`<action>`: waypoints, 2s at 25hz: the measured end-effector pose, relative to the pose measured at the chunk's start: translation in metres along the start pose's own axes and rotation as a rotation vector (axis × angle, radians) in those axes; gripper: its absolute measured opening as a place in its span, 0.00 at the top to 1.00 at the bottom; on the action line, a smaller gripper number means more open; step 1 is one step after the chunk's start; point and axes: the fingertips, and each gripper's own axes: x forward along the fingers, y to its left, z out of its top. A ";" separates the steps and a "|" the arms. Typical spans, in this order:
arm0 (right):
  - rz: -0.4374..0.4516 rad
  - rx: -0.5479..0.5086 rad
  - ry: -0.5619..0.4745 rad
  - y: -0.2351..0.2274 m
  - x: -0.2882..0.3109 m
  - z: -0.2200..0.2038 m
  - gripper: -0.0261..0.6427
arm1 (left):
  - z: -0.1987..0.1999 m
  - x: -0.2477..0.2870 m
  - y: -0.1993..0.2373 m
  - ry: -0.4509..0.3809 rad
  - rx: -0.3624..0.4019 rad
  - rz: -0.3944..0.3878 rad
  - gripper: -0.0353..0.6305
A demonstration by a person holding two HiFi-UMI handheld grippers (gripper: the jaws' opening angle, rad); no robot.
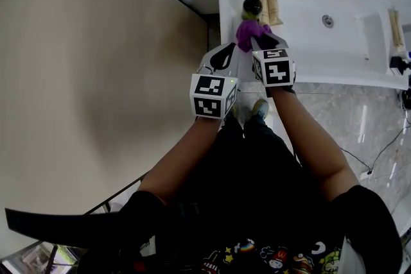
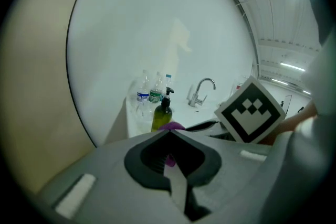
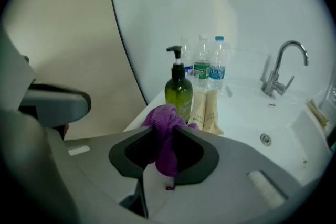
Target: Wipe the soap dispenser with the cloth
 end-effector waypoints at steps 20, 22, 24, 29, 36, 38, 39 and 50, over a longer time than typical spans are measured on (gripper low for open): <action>0.057 -0.051 -0.238 -0.039 -0.050 0.089 0.79 | 0.027 0.020 -0.022 -0.021 0.026 0.053 0.95; 0.053 -0.055 -0.255 -0.044 -0.055 0.094 0.79 | 0.029 0.020 -0.025 -0.027 0.027 0.057 0.95; 0.046 -0.055 -0.267 -0.049 -0.059 0.097 0.79 | 0.031 0.019 -0.027 -0.032 0.028 0.061 0.95; 0.015 -0.036 -0.279 -0.073 -0.064 0.101 0.79 | 0.033 0.018 -0.029 -0.040 0.027 0.076 0.95; 0.027 -0.062 -0.351 -0.079 -0.081 0.131 0.79 | 0.039 0.016 -0.034 -0.053 0.029 0.093 0.95; 0.052 -0.084 -0.361 -0.068 -0.082 0.136 0.79 | 0.042 0.016 -0.034 -0.061 0.031 0.096 0.95; 0.063 -0.094 -0.360 -0.062 -0.080 0.136 0.79 | 0.043 0.015 -0.034 -0.064 0.031 0.098 0.95; 0.045 -0.102 -0.273 -0.071 -0.054 0.102 0.79 | 0.038 0.010 -0.029 -0.056 0.027 0.111 0.95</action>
